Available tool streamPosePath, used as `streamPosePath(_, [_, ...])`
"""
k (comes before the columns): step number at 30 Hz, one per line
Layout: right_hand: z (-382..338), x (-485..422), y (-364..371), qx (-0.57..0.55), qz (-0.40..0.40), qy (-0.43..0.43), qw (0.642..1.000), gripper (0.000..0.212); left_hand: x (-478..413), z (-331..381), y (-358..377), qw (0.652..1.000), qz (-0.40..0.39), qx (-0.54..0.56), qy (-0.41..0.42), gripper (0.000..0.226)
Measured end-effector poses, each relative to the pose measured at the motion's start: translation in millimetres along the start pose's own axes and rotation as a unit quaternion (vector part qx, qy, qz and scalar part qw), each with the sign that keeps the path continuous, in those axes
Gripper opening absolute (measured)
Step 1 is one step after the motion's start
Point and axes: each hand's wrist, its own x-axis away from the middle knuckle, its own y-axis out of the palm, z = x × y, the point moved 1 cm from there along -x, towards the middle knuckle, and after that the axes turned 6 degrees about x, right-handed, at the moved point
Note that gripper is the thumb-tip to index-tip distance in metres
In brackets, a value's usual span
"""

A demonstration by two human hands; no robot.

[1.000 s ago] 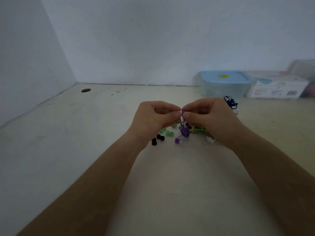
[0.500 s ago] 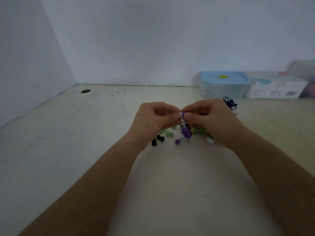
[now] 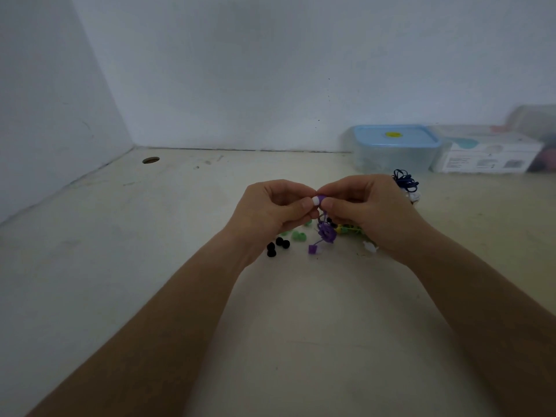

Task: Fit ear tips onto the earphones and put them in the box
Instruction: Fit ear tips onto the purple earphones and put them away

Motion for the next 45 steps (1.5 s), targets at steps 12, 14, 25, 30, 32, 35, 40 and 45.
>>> streamPosePath(12, [-4.5,-0.9,-3.2,-0.006,0.028,0.018,0.999,0.008,3.0,8.4,1.2,0.995,-0.038,-0.080,0.042,0.023])
streamPosePath(14, [-4.8,-0.9,-4.3,-0.008,0.030,0.026,0.999,0.007,3.0,10.6,1.1,0.993,-0.043,-0.097,0.058,0.022])
streamPosePath(25, [-18.4,5.1,-11.2,0.237,-0.104,0.017,0.966,0.031,2.4,7.4,2.0,0.994,-0.002,-0.098,0.045,0.017])
streamPosePath(30, [-14.1,7.1,-4.0,0.284,-0.158,-0.002,0.946,0.033,2.6,7.5,3.3,0.992,0.002,-0.118,0.041,0.015])
streamPosePath(32, [-11.5,6.7,-2.3,0.301,-0.161,-0.012,0.940,0.032,2.0,7.1,4.3,0.993,0.002,-0.114,0.040,0.015])
streamPosePath(35, [-9.5,5.3,-2.4,0.301,-0.133,-0.021,0.944,0.016,1.1,7.4,3.3,0.992,0.006,-0.115,0.044,0.015])
streamPosePath(40, [-19.5,6.4,-9.2,0.157,-0.063,0.007,0.986,0.014,-1.9,7.4,1.5,0.994,0.033,-0.099,0.034,0.018])
streamPosePath(45, [-29.8,10.2,-10.7,0.020,-0.010,0.019,1.000,0.011,-3.7,5.0,11.2,0.994,0.078,-0.078,0.011,0.023])
